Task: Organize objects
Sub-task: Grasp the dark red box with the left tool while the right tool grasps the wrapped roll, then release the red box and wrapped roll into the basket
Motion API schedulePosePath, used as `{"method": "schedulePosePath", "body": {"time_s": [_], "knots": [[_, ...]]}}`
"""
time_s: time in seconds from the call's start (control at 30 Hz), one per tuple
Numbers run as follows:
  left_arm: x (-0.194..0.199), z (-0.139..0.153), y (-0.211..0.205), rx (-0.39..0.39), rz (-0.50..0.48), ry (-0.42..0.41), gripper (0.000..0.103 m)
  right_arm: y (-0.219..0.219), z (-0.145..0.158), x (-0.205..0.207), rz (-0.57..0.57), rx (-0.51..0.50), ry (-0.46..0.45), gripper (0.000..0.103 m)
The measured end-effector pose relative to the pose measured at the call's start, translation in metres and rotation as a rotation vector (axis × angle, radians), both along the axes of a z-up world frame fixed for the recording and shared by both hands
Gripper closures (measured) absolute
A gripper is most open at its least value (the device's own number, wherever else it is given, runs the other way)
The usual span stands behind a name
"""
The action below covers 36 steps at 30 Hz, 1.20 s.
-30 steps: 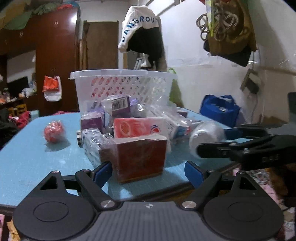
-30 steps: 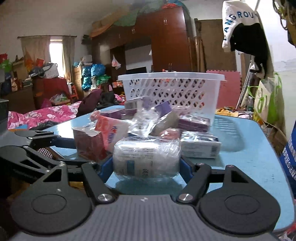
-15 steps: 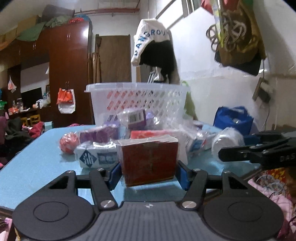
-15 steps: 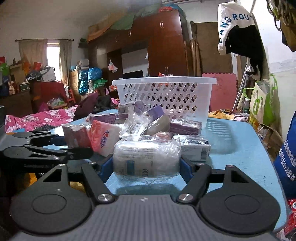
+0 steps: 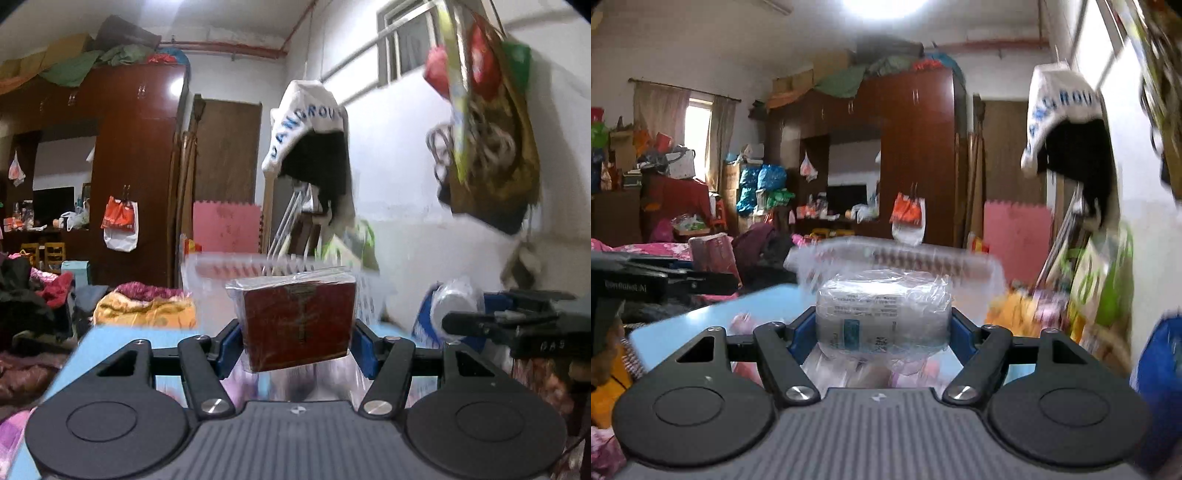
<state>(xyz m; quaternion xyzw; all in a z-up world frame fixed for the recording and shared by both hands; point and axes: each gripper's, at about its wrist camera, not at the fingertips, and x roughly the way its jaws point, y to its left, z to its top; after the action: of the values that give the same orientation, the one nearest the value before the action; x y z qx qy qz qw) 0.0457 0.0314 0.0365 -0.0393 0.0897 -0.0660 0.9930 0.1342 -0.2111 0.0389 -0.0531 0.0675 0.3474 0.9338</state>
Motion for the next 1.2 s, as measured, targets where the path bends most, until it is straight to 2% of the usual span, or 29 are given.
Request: {"method": "schedulePosePath", "body": {"time_s": [0.13,0.27,0.43,0.53,0.6,0.63,0.67,0.7,0.73,0.77,0.9,1.0,1.2], "knots": [[0.046,0.038,-0.001,0.013,0.007,-0.019,0.038,0.026,0.027,0.038,-0.008,-0.015,-0.001,0.029],[0.112,0.06,-0.009,0.035,0.002,0.068,0.038,0.053,0.035,0.085,-0.073,-0.072,0.044,0.029],[0.183,0.046,-0.015,0.058,0.012,0.258,0.038,0.071,0.024,0.128,-0.091,-0.138,0.137,0.029],[0.197,0.036,-0.009,0.021,0.005,0.306,0.038,0.072,0.02,0.136,-0.096,-0.168,0.145,0.029],[0.195,0.035,-0.002,0.007,0.006,0.298,0.037,0.071,0.019,0.136,-0.095,-0.172,0.144,0.028],[0.195,0.036,-0.001,0.01,0.016,0.3,0.032,0.07,0.019,0.134,-0.094,-0.172,0.148,0.028],[0.195,0.037,0.001,0.014,0.017,0.305,0.026,0.07,0.02,0.133,-0.094,-0.177,0.148,0.022],[0.193,0.037,0.001,0.014,0.018,0.304,0.013,0.069,0.021,0.129,-0.099,-0.18,0.141,0.009],[0.19,0.038,0.003,0.01,0.025,0.294,0.008,0.066,0.022,0.125,-0.109,-0.172,0.117,0.003],[0.185,0.039,0.005,0.005,0.034,0.284,0.008,0.064,0.026,0.122,-0.117,-0.159,0.092,0.0],[0.159,0.044,0.01,0.034,0.055,0.243,0.008,0.048,0.035,0.096,-0.129,-0.125,0.052,0.0],[0.12,0.035,0.019,0.054,0.043,0.218,0.008,0.025,0.024,0.067,-0.13,-0.101,0.036,0.0],[0.037,-0.018,0.04,0.025,0.026,0.209,0.008,-0.021,-0.038,0.039,-0.161,-0.059,0.183,0.0]]}}
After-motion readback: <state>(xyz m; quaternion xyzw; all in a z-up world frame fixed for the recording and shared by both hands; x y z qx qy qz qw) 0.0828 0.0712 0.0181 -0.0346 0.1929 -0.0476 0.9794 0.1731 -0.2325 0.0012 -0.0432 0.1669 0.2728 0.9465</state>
